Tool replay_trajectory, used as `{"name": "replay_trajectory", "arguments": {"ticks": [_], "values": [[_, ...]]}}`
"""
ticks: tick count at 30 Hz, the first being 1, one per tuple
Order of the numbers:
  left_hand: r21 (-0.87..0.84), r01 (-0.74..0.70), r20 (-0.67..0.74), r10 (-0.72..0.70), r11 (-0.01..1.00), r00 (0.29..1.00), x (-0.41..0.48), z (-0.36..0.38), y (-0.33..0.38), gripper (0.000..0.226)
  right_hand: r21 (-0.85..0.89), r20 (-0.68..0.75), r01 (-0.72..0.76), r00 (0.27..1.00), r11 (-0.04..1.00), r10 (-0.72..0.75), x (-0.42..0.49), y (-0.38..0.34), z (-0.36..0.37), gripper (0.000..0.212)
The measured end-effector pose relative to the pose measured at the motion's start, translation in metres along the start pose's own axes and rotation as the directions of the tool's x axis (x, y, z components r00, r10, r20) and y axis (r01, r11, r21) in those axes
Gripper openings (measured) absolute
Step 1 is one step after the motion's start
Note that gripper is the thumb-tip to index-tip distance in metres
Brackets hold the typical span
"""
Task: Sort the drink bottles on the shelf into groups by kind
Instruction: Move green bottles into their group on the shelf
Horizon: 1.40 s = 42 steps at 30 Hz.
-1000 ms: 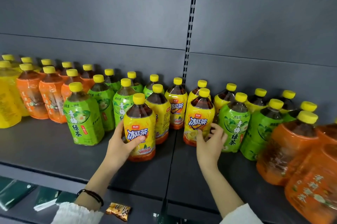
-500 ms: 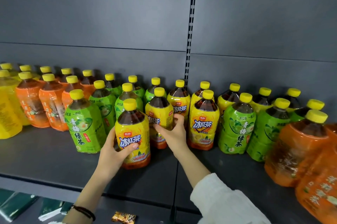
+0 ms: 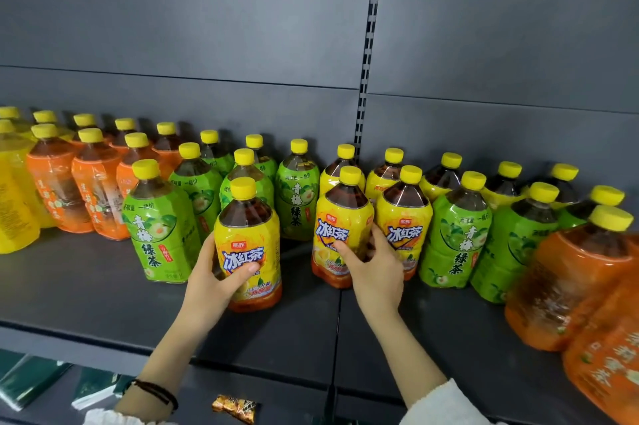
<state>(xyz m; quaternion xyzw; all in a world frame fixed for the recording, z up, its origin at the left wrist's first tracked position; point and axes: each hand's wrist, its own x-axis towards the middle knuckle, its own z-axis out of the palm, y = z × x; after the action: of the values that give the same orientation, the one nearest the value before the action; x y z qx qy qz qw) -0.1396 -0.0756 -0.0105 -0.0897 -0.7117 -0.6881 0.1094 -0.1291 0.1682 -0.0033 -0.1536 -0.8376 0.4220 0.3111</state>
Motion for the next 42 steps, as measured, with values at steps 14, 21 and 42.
{"name": "replay_trajectory", "arguments": {"ticks": [14, 21, 42], "values": [[-0.036, 0.076, 0.251, -0.065, 0.996, 0.966, -0.001, 0.062, 0.016, 0.095, -0.05, -0.261, -0.043, 0.965, 0.998, 0.028, 0.018, 0.015, -0.019, 0.084], [-0.074, 0.078, 0.252, -0.057, 0.994, 0.966, -0.008, 0.079, 0.012, 0.074, 0.075, -0.196, -0.038, 0.979, 0.996, 0.052, 0.014, 0.04, -0.037, 0.076], [-0.038, 0.035, 0.207, -0.026, 0.999, 0.978, 0.0, 0.137, 0.001, 0.082, 0.244, -0.148, -0.092, 0.98, 0.965, 0.131, 0.024, 0.084, -0.11, 0.083]]}}
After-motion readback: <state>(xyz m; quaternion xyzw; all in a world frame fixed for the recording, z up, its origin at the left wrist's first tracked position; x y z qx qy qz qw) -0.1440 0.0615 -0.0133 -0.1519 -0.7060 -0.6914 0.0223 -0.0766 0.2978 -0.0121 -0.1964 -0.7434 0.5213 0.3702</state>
